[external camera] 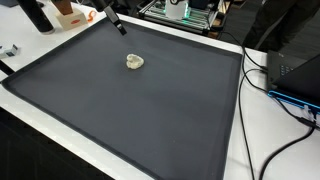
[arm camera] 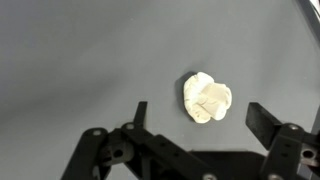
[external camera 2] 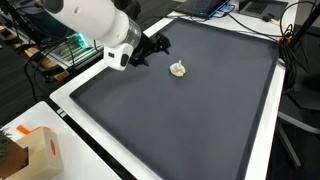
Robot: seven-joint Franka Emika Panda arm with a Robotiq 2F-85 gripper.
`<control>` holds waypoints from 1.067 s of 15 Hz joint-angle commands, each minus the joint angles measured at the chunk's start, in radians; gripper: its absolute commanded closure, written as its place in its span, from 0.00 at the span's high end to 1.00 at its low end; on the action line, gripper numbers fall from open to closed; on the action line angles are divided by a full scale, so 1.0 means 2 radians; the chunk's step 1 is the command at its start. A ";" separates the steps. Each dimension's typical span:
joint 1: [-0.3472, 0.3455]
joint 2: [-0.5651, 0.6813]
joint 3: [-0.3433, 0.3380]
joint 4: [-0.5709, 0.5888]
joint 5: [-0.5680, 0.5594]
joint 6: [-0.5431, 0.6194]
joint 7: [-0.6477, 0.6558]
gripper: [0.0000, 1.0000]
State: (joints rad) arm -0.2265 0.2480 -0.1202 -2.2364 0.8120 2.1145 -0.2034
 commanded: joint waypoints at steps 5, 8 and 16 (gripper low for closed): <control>-0.020 0.058 -0.006 0.019 0.032 -0.038 -0.036 1.00; -0.025 0.076 -0.005 0.029 0.034 -0.046 -0.035 1.00; -0.025 0.113 -0.004 0.072 0.031 -0.077 0.003 1.00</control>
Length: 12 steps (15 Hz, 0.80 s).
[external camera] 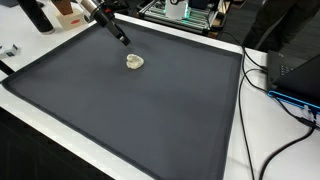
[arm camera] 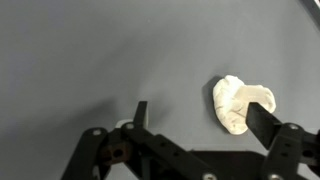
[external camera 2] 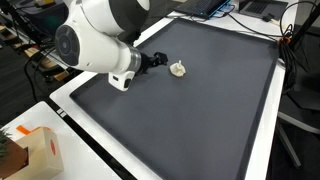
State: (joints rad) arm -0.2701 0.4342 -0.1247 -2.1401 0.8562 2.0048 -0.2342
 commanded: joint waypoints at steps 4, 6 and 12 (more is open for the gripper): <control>0.005 0.035 -0.004 0.050 0.004 -0.025 0.075 1.00; 0.011 0.041 -0.005 0.064 0.001 -0.021 0.114 1.00; 0.041 0.061 -0.011 0.104 -0.022 -0.006 0.247 1.00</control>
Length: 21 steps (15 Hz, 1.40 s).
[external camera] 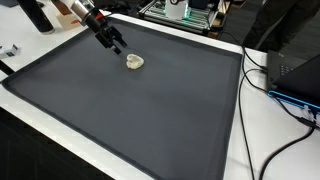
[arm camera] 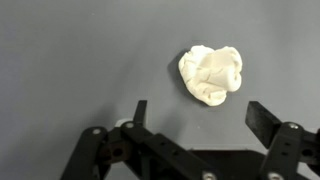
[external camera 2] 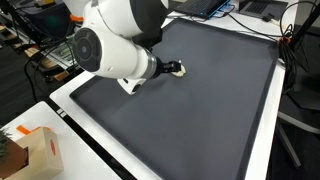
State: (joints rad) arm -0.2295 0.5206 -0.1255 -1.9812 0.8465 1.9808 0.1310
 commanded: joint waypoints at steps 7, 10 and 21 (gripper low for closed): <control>0.064 0.038 -0.020 0.079 -0.110 -0.002 0.215 1.00; 0.082 0.044 -0.019 0.101 -0.168 -0.009 0.268 1.00; 0.171 0.048 -0.013 0.149 -0.409 -0.022 0.383 1.00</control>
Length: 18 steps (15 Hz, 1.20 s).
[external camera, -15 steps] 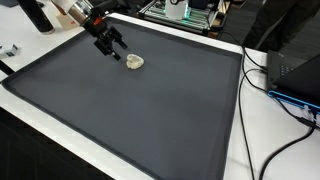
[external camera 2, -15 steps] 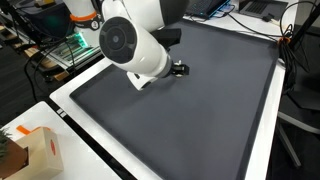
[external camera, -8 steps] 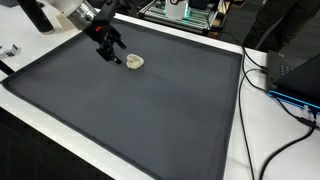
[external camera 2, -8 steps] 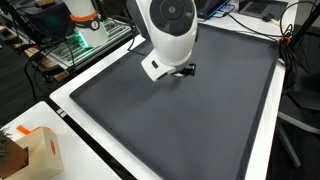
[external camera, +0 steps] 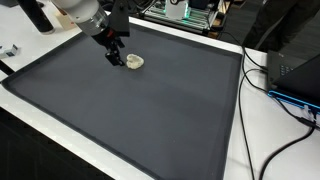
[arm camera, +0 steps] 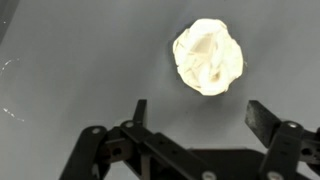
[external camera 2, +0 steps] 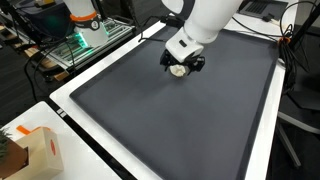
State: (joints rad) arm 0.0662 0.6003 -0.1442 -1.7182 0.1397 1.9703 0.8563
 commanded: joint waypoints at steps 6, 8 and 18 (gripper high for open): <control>0.077 0.008 0.001 0.019 -0.174 -0.019 0.052 1.00; 0.093 0.007 0.002 0.014 -0.210 -0.016 0.064 1.00; 0.147 -0.005 0.015 -0.033 -0.379 0.004 0.125 1.00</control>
State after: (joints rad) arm 0.3489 0.6082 -0.1285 -1.7305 -0.5501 1.9572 1.0684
